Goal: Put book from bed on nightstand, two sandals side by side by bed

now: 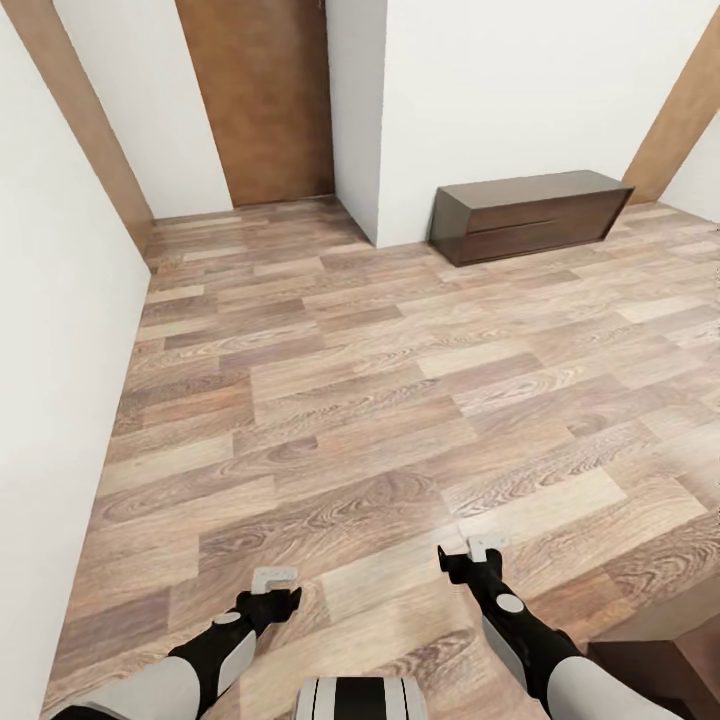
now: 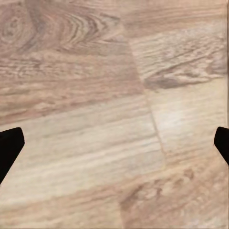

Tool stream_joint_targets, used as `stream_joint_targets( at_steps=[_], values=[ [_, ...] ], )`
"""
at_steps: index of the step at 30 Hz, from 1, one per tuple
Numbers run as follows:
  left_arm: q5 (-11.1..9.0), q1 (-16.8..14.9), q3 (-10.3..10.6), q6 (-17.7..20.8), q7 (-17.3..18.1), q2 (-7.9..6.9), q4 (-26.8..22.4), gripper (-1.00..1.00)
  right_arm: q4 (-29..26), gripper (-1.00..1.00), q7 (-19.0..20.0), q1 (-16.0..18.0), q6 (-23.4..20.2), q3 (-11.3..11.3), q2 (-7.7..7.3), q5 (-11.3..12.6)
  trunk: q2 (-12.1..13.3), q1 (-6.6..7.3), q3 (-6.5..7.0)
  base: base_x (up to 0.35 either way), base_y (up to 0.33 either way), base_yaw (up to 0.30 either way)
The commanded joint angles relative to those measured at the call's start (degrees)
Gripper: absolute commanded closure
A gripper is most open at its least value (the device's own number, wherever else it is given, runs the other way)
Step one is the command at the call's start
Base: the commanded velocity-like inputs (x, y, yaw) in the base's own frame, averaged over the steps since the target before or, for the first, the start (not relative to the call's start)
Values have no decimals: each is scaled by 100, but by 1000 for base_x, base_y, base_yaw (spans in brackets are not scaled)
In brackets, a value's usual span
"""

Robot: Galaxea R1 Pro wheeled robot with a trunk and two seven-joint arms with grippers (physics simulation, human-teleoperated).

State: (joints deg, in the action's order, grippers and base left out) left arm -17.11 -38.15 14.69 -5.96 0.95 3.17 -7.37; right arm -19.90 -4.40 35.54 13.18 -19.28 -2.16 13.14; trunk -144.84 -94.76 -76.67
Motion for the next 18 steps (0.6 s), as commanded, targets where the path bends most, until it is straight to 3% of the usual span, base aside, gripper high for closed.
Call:
stream_joint_targets(
  at_steps=[1,8,18],
  values=[
    [-42,-1,43,-26,10,-8,-1,-100,7,-100,-33,1,28,-54,-1,49,-1,-2,-1,326,141,-186],
    [-48,1,41,-152,10,-28,-18,-100,8,-100,-35,-3,38,-46,-3,40,-1,-2,40,293,137,-181],
    [-172,1,-58,-371,-25,-45,-26,-100,7,-100,-35,-20,36,-43,-4,46,-1,-2,60,31,14,-40]
  ],
)
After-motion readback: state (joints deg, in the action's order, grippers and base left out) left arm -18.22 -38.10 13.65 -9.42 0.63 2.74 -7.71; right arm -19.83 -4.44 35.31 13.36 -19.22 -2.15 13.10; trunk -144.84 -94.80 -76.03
